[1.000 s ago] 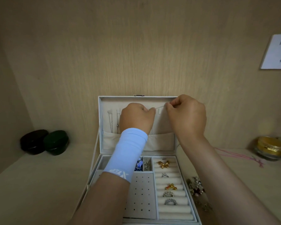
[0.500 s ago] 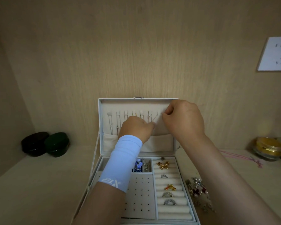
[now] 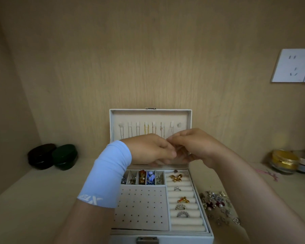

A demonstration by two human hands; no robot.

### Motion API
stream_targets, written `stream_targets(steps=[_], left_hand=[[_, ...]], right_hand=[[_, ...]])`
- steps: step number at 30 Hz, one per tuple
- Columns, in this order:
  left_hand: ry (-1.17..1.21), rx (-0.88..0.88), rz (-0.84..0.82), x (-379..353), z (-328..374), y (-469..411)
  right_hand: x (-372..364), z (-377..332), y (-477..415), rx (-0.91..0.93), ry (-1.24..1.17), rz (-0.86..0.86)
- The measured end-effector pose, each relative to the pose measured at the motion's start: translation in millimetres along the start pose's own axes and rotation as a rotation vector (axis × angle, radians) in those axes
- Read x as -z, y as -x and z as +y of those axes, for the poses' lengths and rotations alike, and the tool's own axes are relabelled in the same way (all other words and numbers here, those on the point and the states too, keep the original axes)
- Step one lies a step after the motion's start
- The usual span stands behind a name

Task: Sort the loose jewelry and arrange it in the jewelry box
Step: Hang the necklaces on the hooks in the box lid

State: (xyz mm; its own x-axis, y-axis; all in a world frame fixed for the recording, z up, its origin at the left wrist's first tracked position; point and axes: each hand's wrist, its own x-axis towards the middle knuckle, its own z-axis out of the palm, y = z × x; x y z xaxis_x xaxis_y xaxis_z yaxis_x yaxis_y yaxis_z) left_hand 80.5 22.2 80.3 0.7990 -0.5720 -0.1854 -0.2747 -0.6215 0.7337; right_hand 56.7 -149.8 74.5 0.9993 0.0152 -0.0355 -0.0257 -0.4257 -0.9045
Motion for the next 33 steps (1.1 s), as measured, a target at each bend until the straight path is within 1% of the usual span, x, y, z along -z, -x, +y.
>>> stream_targets(steps=[1,3,6,8,12,14,16,19,21,23,25,26,27,29,33], left_hand=[[-0.004,0.022,0.004,2.9,-0.5,2.2],[-0.009,0.052,0.076,8.6,-2.5,5.7],[0.083,0.004,0.193,7.0,-4.3,3.5],[0.151,-0.048,0.188,-2.8,-1.2,-2.8],[0.390,-0.071,0.122,-22.4,2.3,-15.9],[0.413,-0.074,0.126,-25.0,1.8,-18.7],[0.391,-0.072,0.149,-23.1,1.2,-17.7],[0.383,-0.086,0.188,-17.0,2.8,-13.7],[0.378,-0.099,0.224,-13.8,6.9,-9.5],[0.352,-0.105,0.274,-13.0,11.5,-6.7],[0.309,-0.115,0.337,-14.2,15.9,-5.8],[0.292,-0.126,0.367,-14.8,17.5,-5.7],[0.285,-0.142,0.393,-15.3,19.1,-6.2],[0.303,-0.176,0.430,-14.9,20.6,-6.5],[0.280,-0.201,0.496,-10.5,18.6,-4.9]], right_hand=[[1.2,-1.1,0.7,0.009,0.001,0.024],[5.4,-3.9,2.9,0.031,0.048,0.042],[13.1,-10.0,9.1,0.051,0.116,-0.008],[17.4,-13.2,11.5,0.079,0.115,0.003],[19.9,-14.9,9.6,0.141,0.106,0.132],[22.4,-13.6,8.6,0.151,0.101,0.171],[25.9,-12.9,9.6,0.151,0.100,0.169],[32.5,-9.3,10.4,0.122,0.212,0.110],[35.3,-5.9,10.2,0.069,0.335,0.003],[35.3,-3.0,10.6,0.036,0.414,-0.138],[31.8,-1.1,10.4,0.051,0.390,-0.268],[28.9,-0.6,9.4,0.070,0.350,-0.306],[26.1,0.3,7.9,0.091,0.300,-0.318],[21.9,1.2,5.2,0.121,0.212,-0.288],[26.9,1.8,2.9,0.146,0.157,-0.184]])
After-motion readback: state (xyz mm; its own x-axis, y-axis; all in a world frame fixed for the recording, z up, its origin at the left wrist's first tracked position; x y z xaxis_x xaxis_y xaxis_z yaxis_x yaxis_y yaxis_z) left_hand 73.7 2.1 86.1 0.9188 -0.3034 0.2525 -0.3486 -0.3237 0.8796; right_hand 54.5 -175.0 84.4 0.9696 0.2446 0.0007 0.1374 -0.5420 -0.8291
